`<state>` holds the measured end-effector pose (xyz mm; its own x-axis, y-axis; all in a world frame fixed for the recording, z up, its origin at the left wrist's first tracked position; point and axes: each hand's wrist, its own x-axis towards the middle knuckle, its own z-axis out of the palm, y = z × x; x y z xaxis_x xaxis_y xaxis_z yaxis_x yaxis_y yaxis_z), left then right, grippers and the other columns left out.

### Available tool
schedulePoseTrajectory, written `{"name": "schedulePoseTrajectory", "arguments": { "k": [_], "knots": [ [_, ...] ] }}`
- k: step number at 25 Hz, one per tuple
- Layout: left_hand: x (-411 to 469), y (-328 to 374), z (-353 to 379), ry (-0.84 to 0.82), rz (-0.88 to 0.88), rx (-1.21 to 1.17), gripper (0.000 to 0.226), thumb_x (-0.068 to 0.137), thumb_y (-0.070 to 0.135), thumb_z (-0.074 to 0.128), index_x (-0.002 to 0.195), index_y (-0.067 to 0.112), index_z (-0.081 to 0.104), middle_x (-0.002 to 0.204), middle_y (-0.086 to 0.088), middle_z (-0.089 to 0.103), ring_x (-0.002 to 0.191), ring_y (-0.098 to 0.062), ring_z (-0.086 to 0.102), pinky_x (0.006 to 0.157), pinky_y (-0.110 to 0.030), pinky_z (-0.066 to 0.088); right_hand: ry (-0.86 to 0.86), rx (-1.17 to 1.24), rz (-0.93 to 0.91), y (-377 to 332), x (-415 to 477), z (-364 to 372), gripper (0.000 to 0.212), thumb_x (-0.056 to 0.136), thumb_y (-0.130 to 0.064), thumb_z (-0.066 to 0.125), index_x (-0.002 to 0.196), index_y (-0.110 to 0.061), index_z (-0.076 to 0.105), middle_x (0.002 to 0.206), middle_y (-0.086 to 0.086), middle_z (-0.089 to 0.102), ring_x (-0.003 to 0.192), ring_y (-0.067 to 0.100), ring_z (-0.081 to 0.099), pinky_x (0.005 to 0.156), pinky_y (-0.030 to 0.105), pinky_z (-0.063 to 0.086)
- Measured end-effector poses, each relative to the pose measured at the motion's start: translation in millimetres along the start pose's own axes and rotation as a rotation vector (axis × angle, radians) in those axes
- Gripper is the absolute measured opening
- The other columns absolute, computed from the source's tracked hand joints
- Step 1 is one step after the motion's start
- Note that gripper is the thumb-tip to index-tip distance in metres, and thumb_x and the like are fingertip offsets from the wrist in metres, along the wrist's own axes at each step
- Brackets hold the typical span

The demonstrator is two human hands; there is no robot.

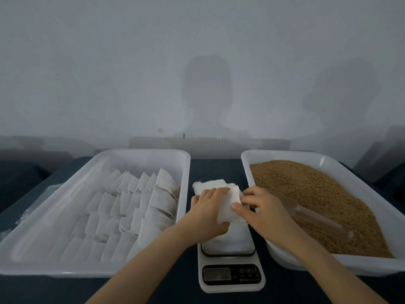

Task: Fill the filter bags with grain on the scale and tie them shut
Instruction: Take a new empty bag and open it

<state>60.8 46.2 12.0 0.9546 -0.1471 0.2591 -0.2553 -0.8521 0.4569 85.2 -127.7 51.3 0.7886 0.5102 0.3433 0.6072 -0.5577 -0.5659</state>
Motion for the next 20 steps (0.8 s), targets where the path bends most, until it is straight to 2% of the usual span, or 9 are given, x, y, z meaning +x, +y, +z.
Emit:
{"name": "schedulePoseTrajectory", "arguments": {
  "k": [2, 4, 6, 8, 9, 12, 14, 17, 20],
  "knots": [
    [0, 0, -1, -0.017, -0.017, -0.02, 0.069, 0.085, 0.029, 0.067, 0.141, 0.025, 0.028, 0.14, 0.007, 0.036, 0.128, -0.013, 0.029, 0.109, -0.03, 0.017, 0.025, 0.087, 0.04, 0, -1, 0, 0.03, 0.094, -0.028, 0.052, 0.085, -0.004, 0.069, 0.093, -0.008, 0.058, 0.091, 0.001, 0.05, 0.072, 0.007, 0.036],
    [-1, 1, -3, -0.027, -0.025, -0.036, 0.065, 0.086, 0.028, 0.067, 0.138, 0.026, 0.029, 0.14, 0.007, 0.036, 0.126, -0.013, 0.029, 0.11, -0.032, 0.019, 0.013, 0.168, 0.138, 1, -1, -1, 0.033, 0.095, -0.024, 0.048, 0.084, 0.002, 0.063, 0.074, 0.002, 0.057, 0.068, 0.009, 0.052, 0.061, 0.016, 0.037],
    [-1, 1, -3, -0.031, -0.015, -0.025, 0.062, 0.086, 0.027, 0.066, 0.137, 0.025, 0.029, 0.14, 0.007, 0.035, 0.127, -0.014, 0.029, 0.111, -0.034, 0.019, -0.003, 0.103, 0.154, 3, 0, 0, 0.034, 0.094, -0.023, 0.05, 0.076, 0.004, 0.06, 0.06, 0.008, 0.052, 0.053, 0.013, 0.044, 0.053, 0.025, 0.034],
    [-2, 2, -3, -0.028, 0.007, 0.005, 0.065, 0.085, 0.029, 0.068, 0.137, 0.026, 0.029, 0.139, 0.007, 0.034, 0.128, -0.013, 0.027, 0.111, -0.033, 0.018, 0.002, 0.005, 0.15, 4, 2, 4, 0.028, 0.09, -0.019, 0.056, 0.074, 0.002, 0.065, 0.065, 0.014, 0.059, 0.058, 0.022, 0.053, 0.055, 0.03, 0.038],
    [-2, 3, -3, -0.02, 0.025, 0.014, 0.068, 0.083, 0.032, 0.069, 0.137, 0.027, 0.029, 0.138, 0.009, 0.034, 0.128, -0.011, 0.026, 0.111, -0.032, 0.016, 0.013, -0.01, 0.158, 4, 2, 5, 0.024, 0.088, -0.018, 0.058, 0.073, -0.001, 0.067, 0.068, 0.014, 0.061, 0.061, 0.023, 0.055, 0.055, 0.028, 0.038],
    [-2, 5, -3, 0.044, 0.102, 0.022, 0.077, 0.075, 0.048, 0.074, 0.137, 0.029, 0.032, 0.136, 0.013, 0.036, 0.127, -0.005, 0.025, 0.109, -0.028, 0.014, 0.025, -0.032, 0.175, -1, 4, 8, 0.022, 0.083, -0.022, 0.062, 0.066, -0.008, 0.067, 0.065, 0.009, 0.061, 0.053, 0.01, 0.049, 0.05, 0.018, 0.035],
    [-2, 5, -2, 0.117, 0.165, 0.046, 0.071, 0.075, 0.054, 0.071, 0.133, 0.026, 0.041, 0.133, 0.012, 0.044, 0.126, -0.006, 0.031, 0.107, -0.028, 0.018, 0.014, -0.038, 0.185, -5, 6, 10, 0.024, 0.082, -0.024, 0.063, 0.06, -0.014, 0.065, 0.059, 0.002, 0.059, 0.051, 0.004, 0.05, 0.049, 0.014, 0.038],
    [-2, 5, -1, 0.181, 0.193, 0.022, 0.054, 0.08, 0.048, 0.07, 0.123, 0.02, 0.053, 0.124, 0.008, 0.056, 0.119, -0.009, 0.045, 0.103, -0.027, 0.027, 0.039, -0.062, 0.162, -12, 6, 10, 0.026, 0.083, -0.027, 0.061, 0.062, -0.013, 0.066, 0.06, -0.004, 0.059, 0.054, 0.005, 0.054, 0.054, 0.012, 0.042],
    [0, 5, -3, 0.099, 0.083, -0.116, 0.046, 0.08, 0.038, 0.073, 0.12, 0.023, 0.054, 0.116, 0.01, 0.06, 0.108, -0.008, 0.054, 0.095, -0.025, 0.042, 0.068, -0.038, 0.114, -14, 5, 8, 0.026, 0.088, -0.032, 0.06, 0.076, -0.012, 0.072, 0.074, -0.001, 0.064, 0.068, 0.008, 0.058, 0.065, 0.017, 0.043]
  ]
}}
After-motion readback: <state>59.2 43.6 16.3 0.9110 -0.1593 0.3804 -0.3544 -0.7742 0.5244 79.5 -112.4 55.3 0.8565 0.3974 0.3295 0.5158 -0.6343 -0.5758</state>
